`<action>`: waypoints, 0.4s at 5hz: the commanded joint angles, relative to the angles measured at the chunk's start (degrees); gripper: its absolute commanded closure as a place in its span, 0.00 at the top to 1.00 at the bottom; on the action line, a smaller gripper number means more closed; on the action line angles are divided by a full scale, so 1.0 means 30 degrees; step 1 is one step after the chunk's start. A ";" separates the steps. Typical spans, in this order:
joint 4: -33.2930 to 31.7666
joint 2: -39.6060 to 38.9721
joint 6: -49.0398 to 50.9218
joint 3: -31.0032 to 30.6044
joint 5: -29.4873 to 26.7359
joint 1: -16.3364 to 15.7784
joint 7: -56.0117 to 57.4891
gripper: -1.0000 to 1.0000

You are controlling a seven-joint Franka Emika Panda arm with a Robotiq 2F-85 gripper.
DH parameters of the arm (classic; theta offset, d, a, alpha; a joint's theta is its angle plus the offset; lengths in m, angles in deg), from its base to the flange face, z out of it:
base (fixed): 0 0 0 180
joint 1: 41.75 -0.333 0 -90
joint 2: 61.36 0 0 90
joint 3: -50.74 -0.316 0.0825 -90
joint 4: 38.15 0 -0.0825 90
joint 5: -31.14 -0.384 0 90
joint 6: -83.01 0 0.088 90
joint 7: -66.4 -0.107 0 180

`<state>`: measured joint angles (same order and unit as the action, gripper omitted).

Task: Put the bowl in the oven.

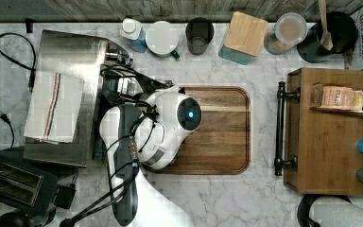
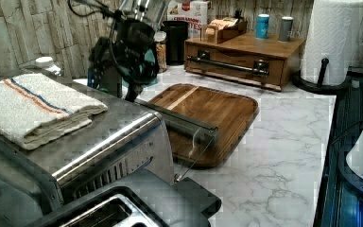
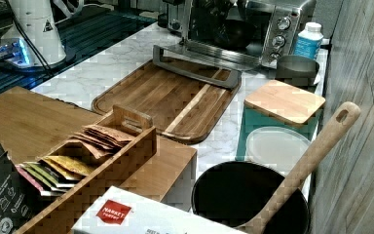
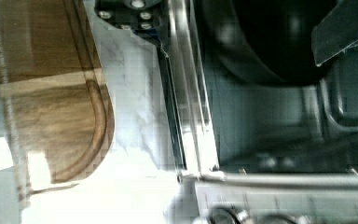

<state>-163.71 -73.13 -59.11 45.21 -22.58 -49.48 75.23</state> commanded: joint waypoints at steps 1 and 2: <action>0.1016 0.1032 0.0018 0.0417 0.1383 0.0130 -0.0947 1.00; 0.1010 0.1032 0.0015 0.0336 0.1394 0.0209 -0.0964 1.00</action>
<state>-163.49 -70.26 -59.72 45.74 -18.52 -49.40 73.02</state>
